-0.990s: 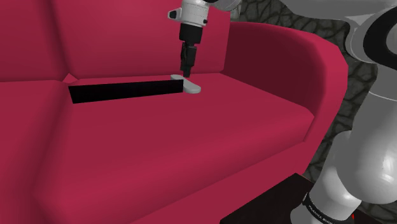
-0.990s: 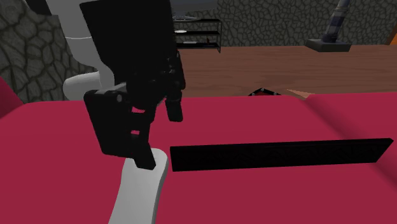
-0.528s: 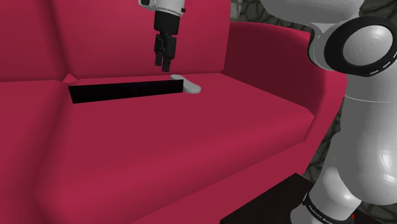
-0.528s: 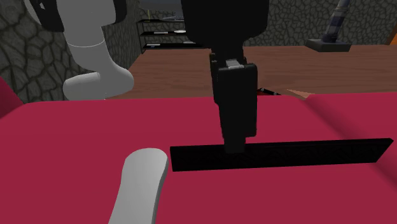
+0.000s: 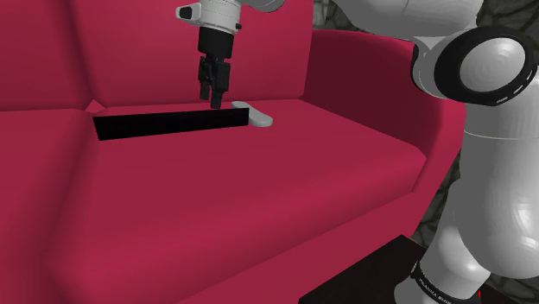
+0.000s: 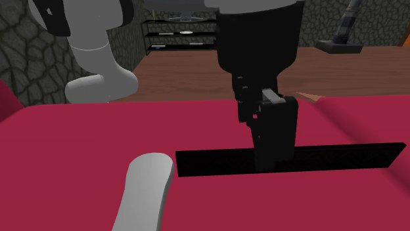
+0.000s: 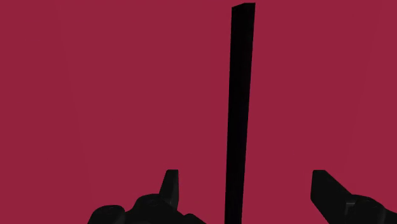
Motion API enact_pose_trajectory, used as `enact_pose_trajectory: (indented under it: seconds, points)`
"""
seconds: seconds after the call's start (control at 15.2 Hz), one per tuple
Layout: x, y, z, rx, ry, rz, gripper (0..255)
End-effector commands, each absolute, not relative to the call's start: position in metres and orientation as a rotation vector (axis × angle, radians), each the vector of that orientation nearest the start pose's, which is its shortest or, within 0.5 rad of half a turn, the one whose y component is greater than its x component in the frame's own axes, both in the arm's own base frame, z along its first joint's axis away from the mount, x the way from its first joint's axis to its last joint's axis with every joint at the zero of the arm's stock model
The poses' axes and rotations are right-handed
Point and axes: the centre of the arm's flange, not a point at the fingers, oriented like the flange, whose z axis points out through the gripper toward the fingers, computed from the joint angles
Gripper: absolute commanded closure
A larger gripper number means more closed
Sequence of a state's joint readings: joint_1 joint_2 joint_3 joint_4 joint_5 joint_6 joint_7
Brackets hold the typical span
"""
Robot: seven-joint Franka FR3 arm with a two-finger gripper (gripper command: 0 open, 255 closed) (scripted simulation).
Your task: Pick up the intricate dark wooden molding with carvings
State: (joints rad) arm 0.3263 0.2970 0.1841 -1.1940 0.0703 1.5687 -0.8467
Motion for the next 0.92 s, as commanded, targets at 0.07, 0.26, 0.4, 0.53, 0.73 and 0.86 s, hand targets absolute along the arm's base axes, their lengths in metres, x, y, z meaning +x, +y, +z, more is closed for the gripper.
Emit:
enact_pose_trajectory:
  seconds: [0.07,0.26,0.4,0.53,0.73,0.86]
  points:
    - [0.5669,0.3014,0.6186,-2.365,-1.894,-0.156,0]
    - [0.5672,0.3014,0.6188,-2.365,-1.894,-0.156,255]
    - [0.5672,0.3014,0.6188,-2.365,-1.894,-0.156,255]
    - [0.5672,0.3014,0.6188,-2.365,-1.894,-0.156,255]
    - [0.5672,0.3015,0.6188,-2.365,-1.894,-0.156,255]
    - [0.5669,0.3014,0.6239,-2.365,-1.894,-0.156,255]
